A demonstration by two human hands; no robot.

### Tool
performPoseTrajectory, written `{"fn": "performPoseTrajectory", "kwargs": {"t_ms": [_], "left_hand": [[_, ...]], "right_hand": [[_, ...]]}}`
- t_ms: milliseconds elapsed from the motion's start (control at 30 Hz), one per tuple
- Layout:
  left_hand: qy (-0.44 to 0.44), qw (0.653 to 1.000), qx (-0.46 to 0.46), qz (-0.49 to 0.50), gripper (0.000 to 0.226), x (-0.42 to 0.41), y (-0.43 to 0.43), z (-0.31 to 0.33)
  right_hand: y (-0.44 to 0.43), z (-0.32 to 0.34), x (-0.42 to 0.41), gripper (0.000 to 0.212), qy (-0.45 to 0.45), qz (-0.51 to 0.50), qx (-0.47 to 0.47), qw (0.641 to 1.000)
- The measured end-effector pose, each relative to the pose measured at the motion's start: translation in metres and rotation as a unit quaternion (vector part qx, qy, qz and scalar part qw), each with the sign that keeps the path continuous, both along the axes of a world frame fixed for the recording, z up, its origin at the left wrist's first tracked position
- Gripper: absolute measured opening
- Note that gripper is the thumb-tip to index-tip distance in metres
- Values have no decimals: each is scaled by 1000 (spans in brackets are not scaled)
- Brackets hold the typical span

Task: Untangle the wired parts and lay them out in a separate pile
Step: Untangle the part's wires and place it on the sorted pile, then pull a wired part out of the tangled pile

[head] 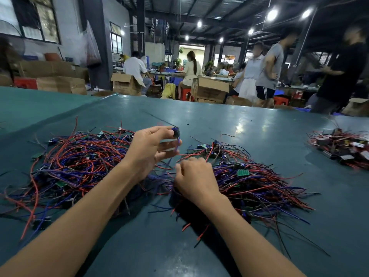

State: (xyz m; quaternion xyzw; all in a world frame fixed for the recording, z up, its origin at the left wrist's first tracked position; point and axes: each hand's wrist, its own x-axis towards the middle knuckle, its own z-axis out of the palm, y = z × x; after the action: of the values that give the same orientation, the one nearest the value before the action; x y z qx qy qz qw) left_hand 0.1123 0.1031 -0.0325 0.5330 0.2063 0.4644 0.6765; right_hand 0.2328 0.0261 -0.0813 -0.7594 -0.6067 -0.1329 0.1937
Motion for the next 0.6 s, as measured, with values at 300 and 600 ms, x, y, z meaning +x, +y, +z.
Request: {"fn": "performPoseTrajectory", "kwargs": {"t_ms": [300, 600], "left_hand": [[306, 886, 332, -106, 26, 84, -57, 51], [411, 808, 419, -42, 25, 111, -61, 16]], "right_hand": [[-9, 3, -6, 33, -5, 2, -29, 1000], [-36, 3, 8, 92, 37, 89, -50, 994]]}}
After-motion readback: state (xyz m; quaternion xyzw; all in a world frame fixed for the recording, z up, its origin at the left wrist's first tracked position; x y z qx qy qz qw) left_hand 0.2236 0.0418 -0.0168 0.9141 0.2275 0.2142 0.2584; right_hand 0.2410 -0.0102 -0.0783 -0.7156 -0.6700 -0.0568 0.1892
